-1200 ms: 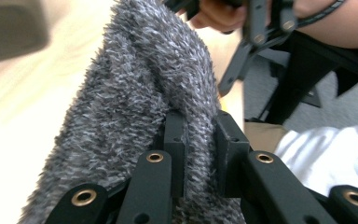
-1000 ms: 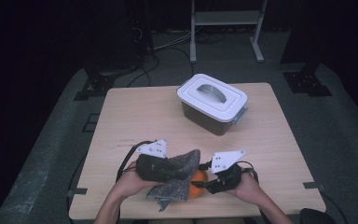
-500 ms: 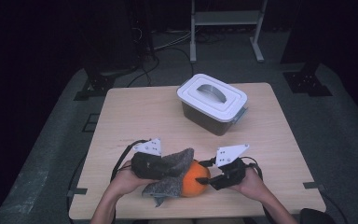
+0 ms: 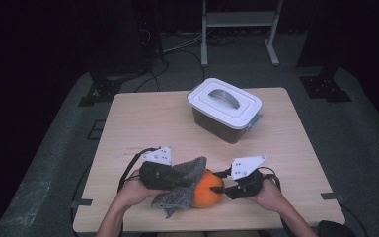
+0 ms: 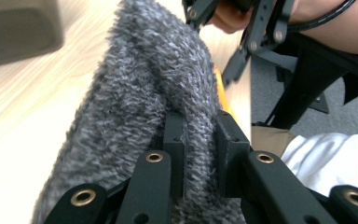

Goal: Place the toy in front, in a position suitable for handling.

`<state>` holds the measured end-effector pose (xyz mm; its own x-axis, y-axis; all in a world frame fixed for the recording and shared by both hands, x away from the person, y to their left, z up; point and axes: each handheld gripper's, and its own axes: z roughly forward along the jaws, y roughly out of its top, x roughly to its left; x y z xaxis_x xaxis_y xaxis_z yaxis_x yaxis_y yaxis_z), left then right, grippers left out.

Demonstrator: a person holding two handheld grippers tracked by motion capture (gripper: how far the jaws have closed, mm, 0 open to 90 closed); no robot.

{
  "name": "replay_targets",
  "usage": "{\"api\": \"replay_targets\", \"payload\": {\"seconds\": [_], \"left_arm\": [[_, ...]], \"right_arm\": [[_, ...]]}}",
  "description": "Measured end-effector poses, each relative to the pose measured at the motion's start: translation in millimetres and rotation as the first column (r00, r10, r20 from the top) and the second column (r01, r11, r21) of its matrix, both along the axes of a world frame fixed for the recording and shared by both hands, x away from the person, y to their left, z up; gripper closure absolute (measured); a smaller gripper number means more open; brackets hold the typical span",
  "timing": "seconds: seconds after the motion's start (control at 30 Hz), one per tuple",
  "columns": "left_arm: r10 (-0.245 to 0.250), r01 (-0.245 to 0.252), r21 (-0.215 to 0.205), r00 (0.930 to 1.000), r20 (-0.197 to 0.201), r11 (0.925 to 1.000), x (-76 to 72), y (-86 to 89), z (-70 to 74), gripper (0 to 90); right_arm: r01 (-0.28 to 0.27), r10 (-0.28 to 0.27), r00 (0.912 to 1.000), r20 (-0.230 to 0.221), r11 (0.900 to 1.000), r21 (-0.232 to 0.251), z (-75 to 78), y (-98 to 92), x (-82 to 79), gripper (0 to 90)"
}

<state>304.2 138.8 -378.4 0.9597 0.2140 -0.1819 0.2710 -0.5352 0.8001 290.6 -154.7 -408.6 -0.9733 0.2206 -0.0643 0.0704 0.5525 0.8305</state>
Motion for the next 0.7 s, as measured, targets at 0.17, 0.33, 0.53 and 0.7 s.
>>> {"api": "replay_targets", "payload": {"seconds": [0.17,0.33,0.53,0.7], "left_arm": [[0.009,-0.009,-0.007,0.9997,-0.023,0.9999,2.9,-1.4,-5.0,77.3],[-0.011,0.010,-0.027,0.9992,-0.038,0.9996,1.2,-8.3,-5.6,77.3],[-0.056,0.052,-0.059,0.9953,-0.078,0.9969,-1.4,-20.6,-10.9,77.4],[-0.051,0.049,-0.043,0.9969,-0.059,0.9979,-1.8,-22.5,-6.8,77.5]], "right_arm": [[0.024,-0.022,0.9974,-0.069,1.000,0.016,1.9,-7.8,6.0,39.7],[0.011,-0.011,0.9995,-0.028,1.000,0.016,6.1,-1.3,-1.9,36.0],[0.018,-0.018,0.9998,-0.009,1.000,-0.022,0.2,8.2,-4.3,39.8],[-0.019,0.020,0.9991,0.039,0.999,-0.034,0.8,8.2,-8.7,51.0]]}}
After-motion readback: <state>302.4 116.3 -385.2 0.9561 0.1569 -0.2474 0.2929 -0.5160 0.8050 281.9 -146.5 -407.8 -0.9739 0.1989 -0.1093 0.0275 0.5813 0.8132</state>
